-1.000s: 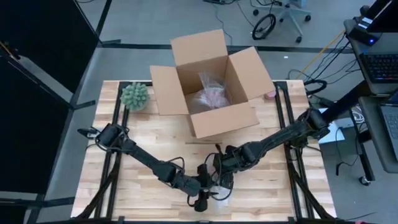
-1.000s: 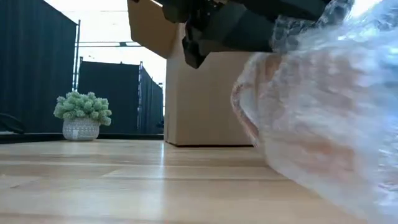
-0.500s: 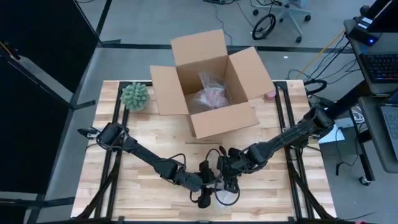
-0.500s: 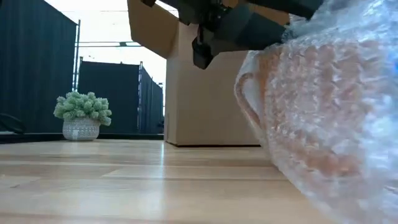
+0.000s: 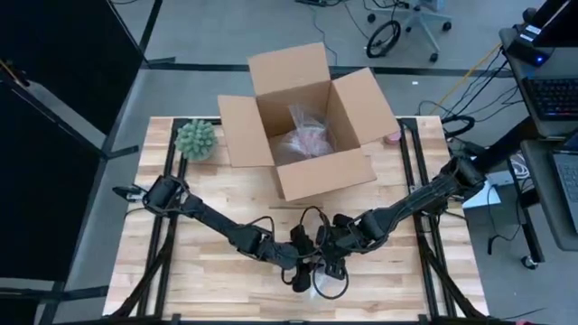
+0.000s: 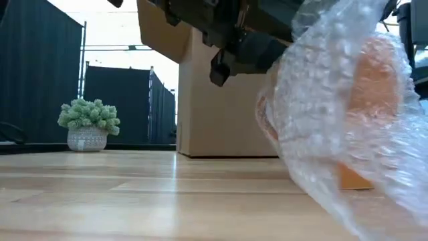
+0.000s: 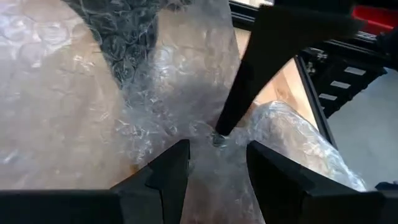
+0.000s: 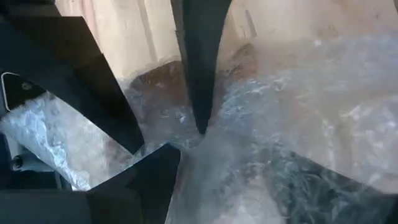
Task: Wrap mug
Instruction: Wrap the orange mug with the left bubble wrap
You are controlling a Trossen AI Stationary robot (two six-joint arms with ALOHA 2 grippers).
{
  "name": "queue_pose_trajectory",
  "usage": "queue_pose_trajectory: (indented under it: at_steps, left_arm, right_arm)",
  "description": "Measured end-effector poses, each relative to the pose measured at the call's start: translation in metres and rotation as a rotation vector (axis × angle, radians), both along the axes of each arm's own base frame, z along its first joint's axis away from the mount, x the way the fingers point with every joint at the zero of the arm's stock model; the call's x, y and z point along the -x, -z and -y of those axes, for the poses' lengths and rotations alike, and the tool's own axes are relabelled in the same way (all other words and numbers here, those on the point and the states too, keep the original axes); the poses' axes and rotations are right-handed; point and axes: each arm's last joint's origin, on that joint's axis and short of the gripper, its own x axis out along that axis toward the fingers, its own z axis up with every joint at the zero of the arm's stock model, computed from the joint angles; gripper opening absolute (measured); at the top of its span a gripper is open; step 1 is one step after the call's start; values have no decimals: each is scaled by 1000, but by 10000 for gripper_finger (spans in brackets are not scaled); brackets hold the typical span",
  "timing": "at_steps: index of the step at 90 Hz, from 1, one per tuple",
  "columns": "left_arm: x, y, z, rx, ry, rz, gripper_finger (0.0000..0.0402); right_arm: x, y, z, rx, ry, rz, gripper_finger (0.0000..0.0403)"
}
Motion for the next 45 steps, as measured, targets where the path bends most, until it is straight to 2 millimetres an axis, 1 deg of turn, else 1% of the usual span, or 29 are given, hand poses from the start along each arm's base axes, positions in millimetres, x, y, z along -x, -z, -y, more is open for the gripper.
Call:
queue_pose_trajectory:
  at_steps: [10,32,45]
  left_arm:
    - [-1,2,0,-2,-6,2,150]
    - [-1,2,0,-7,-3,2,150]
    - [-1,3,0,-7,-3,1,150]
  right_arm:
    - [4,-5,2,-1,-1,-2,212]
    - [14,-29,7,-27,-18,70,212]
    - [19,-37,11,-25,-15,75,212]
